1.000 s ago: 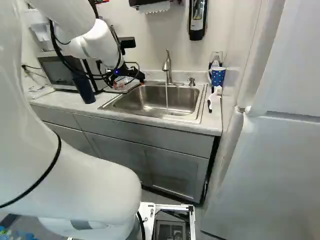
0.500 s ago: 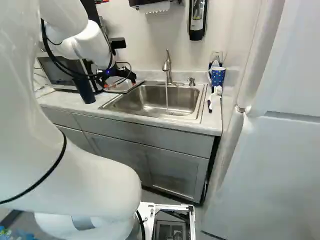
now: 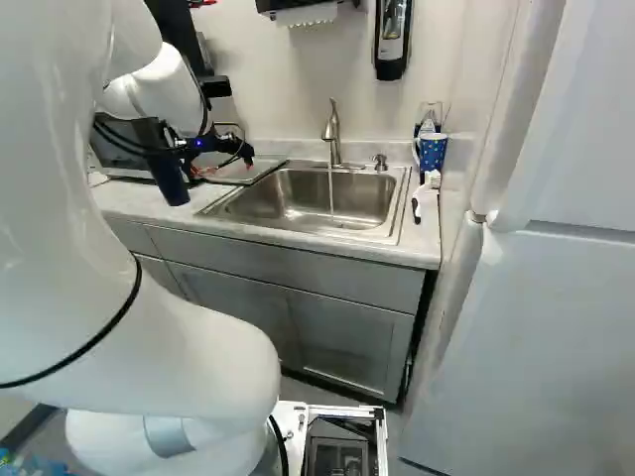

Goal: Rinse the cup and place it in the tray

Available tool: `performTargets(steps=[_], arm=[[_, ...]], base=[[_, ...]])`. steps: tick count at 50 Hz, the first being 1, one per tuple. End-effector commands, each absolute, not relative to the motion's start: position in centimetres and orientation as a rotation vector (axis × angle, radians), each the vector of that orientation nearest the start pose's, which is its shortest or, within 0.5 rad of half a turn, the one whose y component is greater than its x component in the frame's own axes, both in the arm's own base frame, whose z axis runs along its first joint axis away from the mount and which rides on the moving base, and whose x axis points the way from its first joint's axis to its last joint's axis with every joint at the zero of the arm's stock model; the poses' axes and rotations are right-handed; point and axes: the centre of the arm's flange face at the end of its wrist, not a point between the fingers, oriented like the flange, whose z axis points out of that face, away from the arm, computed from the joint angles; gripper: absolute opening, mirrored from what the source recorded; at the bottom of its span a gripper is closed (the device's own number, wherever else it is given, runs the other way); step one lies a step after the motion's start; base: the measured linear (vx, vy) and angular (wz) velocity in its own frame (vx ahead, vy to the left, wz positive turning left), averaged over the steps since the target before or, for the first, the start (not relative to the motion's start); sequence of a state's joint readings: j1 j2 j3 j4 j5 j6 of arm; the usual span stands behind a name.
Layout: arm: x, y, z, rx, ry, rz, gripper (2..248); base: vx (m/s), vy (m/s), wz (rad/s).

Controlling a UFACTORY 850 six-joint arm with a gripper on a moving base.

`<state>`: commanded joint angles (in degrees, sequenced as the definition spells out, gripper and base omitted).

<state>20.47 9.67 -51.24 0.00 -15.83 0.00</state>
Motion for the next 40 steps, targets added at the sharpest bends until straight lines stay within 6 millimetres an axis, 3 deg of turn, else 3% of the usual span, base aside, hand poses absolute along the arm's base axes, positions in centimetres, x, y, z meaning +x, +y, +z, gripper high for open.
performTargets(steps=[40], arm=[[41.1,22.3,60.4,-2.654,-0.672,-1.105,247]], base=[[0.000,0.000,0.000]])
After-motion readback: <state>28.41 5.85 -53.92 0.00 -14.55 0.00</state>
